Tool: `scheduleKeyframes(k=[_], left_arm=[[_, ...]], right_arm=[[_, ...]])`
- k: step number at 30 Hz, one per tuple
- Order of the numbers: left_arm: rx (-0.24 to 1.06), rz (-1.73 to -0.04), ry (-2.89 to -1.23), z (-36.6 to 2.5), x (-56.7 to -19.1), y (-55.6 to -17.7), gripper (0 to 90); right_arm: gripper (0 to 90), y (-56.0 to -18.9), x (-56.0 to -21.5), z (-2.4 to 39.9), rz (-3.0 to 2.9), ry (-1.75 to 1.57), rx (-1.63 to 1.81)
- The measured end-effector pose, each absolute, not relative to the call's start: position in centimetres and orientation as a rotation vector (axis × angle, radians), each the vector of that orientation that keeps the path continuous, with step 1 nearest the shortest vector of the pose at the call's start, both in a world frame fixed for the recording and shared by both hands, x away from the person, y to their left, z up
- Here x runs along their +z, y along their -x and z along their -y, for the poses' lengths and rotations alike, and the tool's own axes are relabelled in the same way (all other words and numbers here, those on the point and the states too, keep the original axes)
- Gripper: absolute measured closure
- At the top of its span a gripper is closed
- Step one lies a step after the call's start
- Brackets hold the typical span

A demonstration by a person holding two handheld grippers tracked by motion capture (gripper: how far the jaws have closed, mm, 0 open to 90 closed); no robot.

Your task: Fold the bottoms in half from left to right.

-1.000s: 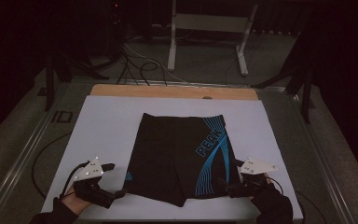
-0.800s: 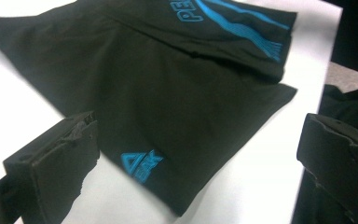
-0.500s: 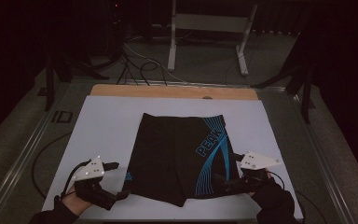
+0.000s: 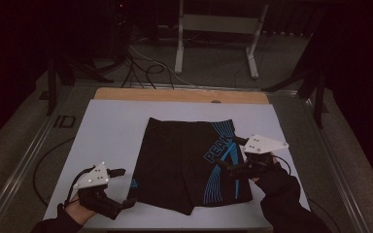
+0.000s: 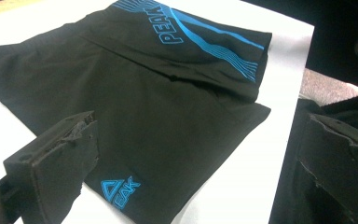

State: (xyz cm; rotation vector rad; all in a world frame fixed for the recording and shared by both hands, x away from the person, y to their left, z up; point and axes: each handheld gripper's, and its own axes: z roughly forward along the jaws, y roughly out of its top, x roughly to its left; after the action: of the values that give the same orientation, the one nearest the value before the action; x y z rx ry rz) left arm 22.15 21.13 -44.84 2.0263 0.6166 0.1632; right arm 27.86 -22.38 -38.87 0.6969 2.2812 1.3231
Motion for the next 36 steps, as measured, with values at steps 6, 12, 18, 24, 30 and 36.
scheduleKeyframes(k=[6,12,18,24,30,36], left_arm=[[0.196,-0.638,-2.008,-21.1,-44.9,-22.1,0.0],[0.234,-0.691,-2.006,-21.2,-45.3,-22.2,0.0],[0.284,-0.743,-2.0,-21.3,-45.5,-22.3,0.0],[0.317,-0.765,-2.013,-21.2,-45.7,-22.3,0.0],[0.322,-0.785,-2.021,-21.0,-45.8,-22.4,0.0],[0.326,-0.81,-2.024,-20.9,-45.9,-22.4,0.0]], right_arm=[[11.6,-29.4,-38.5,21.0,-2.291,-0.688,1.333],[11.6,-30.5,-38.4,19.5,-2.29,-0.674,1.356],[11.6,-31.5,-38.4,18.4,-2.279,-0.684,1.383],[11.6,-32.3,-38.5,17.4,-2.28,-0.686,1.382],[11.6,-33.2,-38.3,16.0,-2.281,-0.677,1.367],[11.7,-34.2,-38.2,14.1,-2.295,-0.659,1.351]])
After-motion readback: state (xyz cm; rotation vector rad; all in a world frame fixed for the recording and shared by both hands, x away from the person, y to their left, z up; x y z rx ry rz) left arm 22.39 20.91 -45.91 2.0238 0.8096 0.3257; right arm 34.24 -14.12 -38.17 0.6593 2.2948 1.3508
